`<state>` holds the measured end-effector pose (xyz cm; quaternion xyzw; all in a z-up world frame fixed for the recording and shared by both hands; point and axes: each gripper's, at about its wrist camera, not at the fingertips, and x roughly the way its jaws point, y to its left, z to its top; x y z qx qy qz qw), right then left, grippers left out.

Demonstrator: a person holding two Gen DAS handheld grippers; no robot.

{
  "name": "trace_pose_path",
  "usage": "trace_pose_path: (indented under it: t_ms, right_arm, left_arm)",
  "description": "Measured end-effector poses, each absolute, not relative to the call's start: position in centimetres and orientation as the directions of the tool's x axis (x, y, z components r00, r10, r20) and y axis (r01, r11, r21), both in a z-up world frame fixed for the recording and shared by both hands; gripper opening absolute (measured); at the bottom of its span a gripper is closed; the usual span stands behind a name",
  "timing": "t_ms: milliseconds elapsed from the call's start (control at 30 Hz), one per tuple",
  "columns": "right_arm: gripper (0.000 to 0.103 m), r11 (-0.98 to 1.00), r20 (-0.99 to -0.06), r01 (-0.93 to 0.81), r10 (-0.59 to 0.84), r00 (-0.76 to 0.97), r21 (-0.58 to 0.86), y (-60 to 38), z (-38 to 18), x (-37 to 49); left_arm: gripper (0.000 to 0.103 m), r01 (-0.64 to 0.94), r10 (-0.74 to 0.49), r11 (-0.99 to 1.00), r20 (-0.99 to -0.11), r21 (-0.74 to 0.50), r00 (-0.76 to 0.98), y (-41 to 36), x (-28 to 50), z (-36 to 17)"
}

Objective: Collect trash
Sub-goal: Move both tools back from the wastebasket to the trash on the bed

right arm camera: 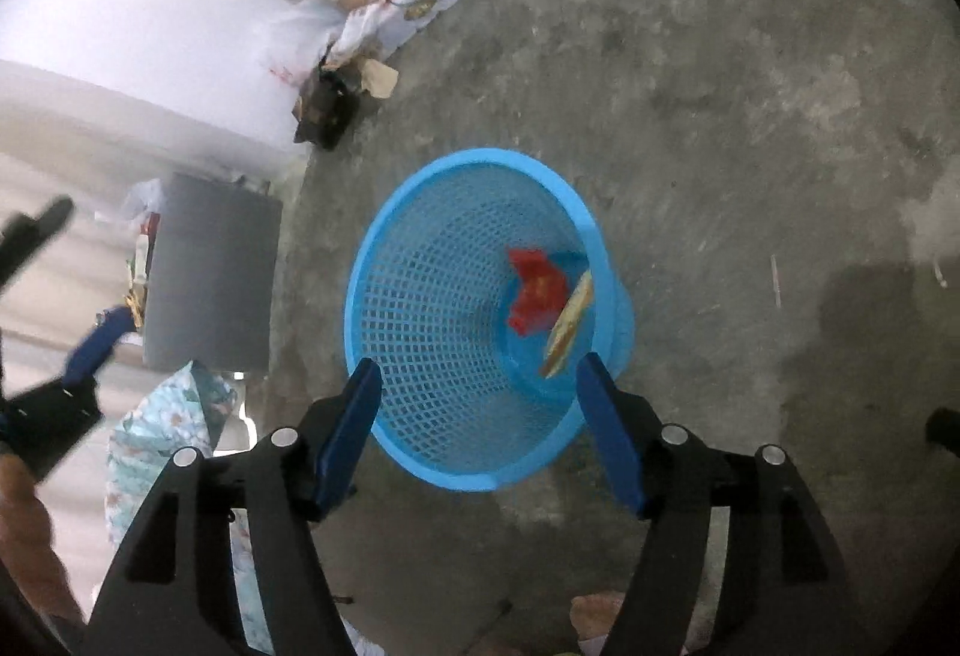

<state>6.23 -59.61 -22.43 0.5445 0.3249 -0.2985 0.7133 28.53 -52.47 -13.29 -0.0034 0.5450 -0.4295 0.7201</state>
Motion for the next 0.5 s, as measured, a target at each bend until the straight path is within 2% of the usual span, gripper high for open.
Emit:
trace_pose_path:
  t_ms: [67, 100, 300, 500]
  right_arm:
    - [0.069, 0.254, -0.782, 0.777, -0.107, 0.614, 0.576, -58.7, -20.6, 5.8]
    - [0.074, 0.278, -0.776, 0.775, -0.136, 0.616, 0.567, -58.0, -19.2, 5.6]
    - [0.087, 0.442, -0.720, 0.758, -0.295, 0.628, 0.480, -53.9, -10.4, 4.8]
    - [0.096, 0.593, -0.633, 0.706, -0.385, 0.671, 0.388, -49.2, -2.4, 3.6]
  left_arm:
    - [0.081, 0.655, -0.660, 0.591, -0.749, -0.471, 0.057, -51.2, 27.4, -10.4]
    - [0.082, 0.683, -0.679, 0.564, -0.731, -0.464, 0.064, -50.4, 26.7, -8.7]
    - [0.086, 0.760, -0.750, 0.469, -0.657, -0.449, 0.075, -44.3, 23.1, 0.2]
    - [0.094, 0.777, -0.806, 0.441, -0.579, -0.450, 0.122, -35.5, 20.1, 7.3]
